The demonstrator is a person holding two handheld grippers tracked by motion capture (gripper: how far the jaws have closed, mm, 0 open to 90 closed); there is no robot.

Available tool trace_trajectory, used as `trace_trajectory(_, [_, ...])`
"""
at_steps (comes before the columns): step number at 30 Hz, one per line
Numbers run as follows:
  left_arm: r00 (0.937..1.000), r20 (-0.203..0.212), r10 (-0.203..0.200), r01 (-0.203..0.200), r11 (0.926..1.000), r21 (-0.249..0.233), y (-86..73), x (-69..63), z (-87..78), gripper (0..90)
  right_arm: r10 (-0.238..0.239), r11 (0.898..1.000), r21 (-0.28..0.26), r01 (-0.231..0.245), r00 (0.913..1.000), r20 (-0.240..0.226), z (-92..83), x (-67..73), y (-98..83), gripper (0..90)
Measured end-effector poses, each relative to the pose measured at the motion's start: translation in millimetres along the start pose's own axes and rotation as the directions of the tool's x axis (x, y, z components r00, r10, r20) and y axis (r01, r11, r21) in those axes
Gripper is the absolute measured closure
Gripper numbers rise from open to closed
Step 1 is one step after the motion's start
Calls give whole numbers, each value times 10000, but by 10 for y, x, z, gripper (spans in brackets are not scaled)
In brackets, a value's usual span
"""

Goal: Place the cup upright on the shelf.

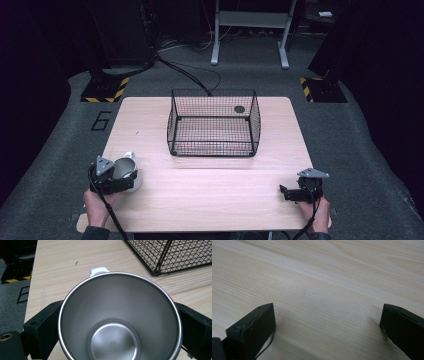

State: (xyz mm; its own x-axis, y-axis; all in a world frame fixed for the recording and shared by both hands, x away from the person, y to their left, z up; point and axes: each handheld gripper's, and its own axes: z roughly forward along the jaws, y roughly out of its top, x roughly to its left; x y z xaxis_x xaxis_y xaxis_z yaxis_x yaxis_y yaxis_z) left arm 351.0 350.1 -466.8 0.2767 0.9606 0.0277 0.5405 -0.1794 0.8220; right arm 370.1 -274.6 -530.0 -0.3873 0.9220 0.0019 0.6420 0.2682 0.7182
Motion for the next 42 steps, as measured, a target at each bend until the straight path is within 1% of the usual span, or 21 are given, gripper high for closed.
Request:
trace_trajectory(5, [9998, 145, 135, -134, 9999, -41, 18, -10, -39, 60, 5, 10000, -22, -5, 10000, -4, 1, 0, -1, 0])
trace_trajectory(7, [9998, 133, 152, -150, 9998, -148, 22, -17, -48, 60, -10, 10000, -27, 10, 10000, -3, 1, -1, -1, 0])
trace_trajectory(8, [9995, 236, 202, -198, 9997, -174, 41, -25, -80, 60, 0, 10000, -25, 0, 10000, -4, 1, 0, -1, 0])
trace_trajectory(9, [9995, 236, 202, -198, 9997, -174, 41, -25, -80, 60, 0, 10000, -25, 0, 10000, -4, 1, 0, -1, 0])
trace_trajectory(11, [9991, 313, 286, -281, 9995, -151, 64, -38, -112, 61, 4, 10000, -23, -4, 10000, 0, 1, 0, -1, 0])
trace_trajectory(12, [9986, 348, 408, -404, 9991, -143, 88, -52, -138, 60, 2, 10000, -24, -2, 10000, -3, 1, 0, -1, 0])
trace_trajectory(15, [9981, 379, 492, -483, 9986, -231, 108, -68, -157, 60, -2, 10000, -27, 2, 10000, 0, 1, -1, -1, 0])
trace_trajectory(16, [9970, 540, 549, -538, 9983, -218, 128, -77, -177, 61, -1, 10000, -25, 1, 10000, -3, 1, 0, -1, 0])
trace_trajectory(17, [9967, 584, 565, -549, 9981, -283, 135, -84, -183, 60, 0, 10000, -23, 0, 10000, -3, 1, 0, -1, 0])
trace_trajectory(18, [9958, 680, 608, -594, 9980, -234, 145, -89, -194, 60, 2, 10000, -25, -2, 10000, -4, 1, 0, -1, 0])
trace_trajectory(21, [9951, 724, 670, -647, 9973, -346, 161, -119, -204, 60, 3, 10000, -24, -3, 10000, -3, 1, 0, -1, 0])
trace_trajectory(23, [9934, 852, 763, -734, 9967, -358, 180, -148, -220, 60, -7, 10000, 5, 7, 10000, -4, 0, -1, 0, 0])
trace_trajectory(27, [9909, 957, 946, -906, 9948, -455, 210, -201, -233, 60, -45, 10000, -22, 45, 10000, 3, 1, -3, 0, 0])
trace_trajectory(28, [9890, 1066, 1030, -994, 9943, -386, 225, -215, -243, 60, -45, 10000, -22, 45, 10000, 3, 1, -3, 0, 0])
trace_trajectory(34, [9826, 1331, 1295, -1237, 9910, -512, 280, -301, -270, 60, -53, 10000, 0, 53, 10000, 6, 0, -2, 0, 0])
trace_trajectory(36, [9785, 1471, 1448, -1381, 9889, -551, 302, -341, -276, 60, -44, 10000, -13, 44, 10000, 4, 1, -2, 0, 0])
trace_trajectory(37, [9785, 1471, 1448, -1381, 9889, -551, 302, -341, -276, 60, -44, 10000, -13, 44, 10000, 4, 1, -2, 0, 0])
trace_trajectory(39, [9736, 1589, 1641, -1577, 9861, -519, 324, -377, -283, 60, -42, 10000, -34, 42, 10000, -1, 1, -3, -1, 0])
trace_trajectory(40, [9736, 1589, 1641, -1577, 9861, -519, 324, -377, -283, 60, -42, 10000, -34, 42, 10000, -1, 1, -3, -1, 0])
trace_trajectory(41, [9714, 1659, 1697, -1636, 9853, -495, 331, -386, -284, 60, -47, 10000, -5, 47, 10000, 3, 0, -2, 0, 0])
trace_trajectory(42, [9706, 1691, 1710, -1632, 9848, -592, 341, -410, -283, 60, -41, 10000, -37, 41, 10000, -2, 1, -3, -1, 0])
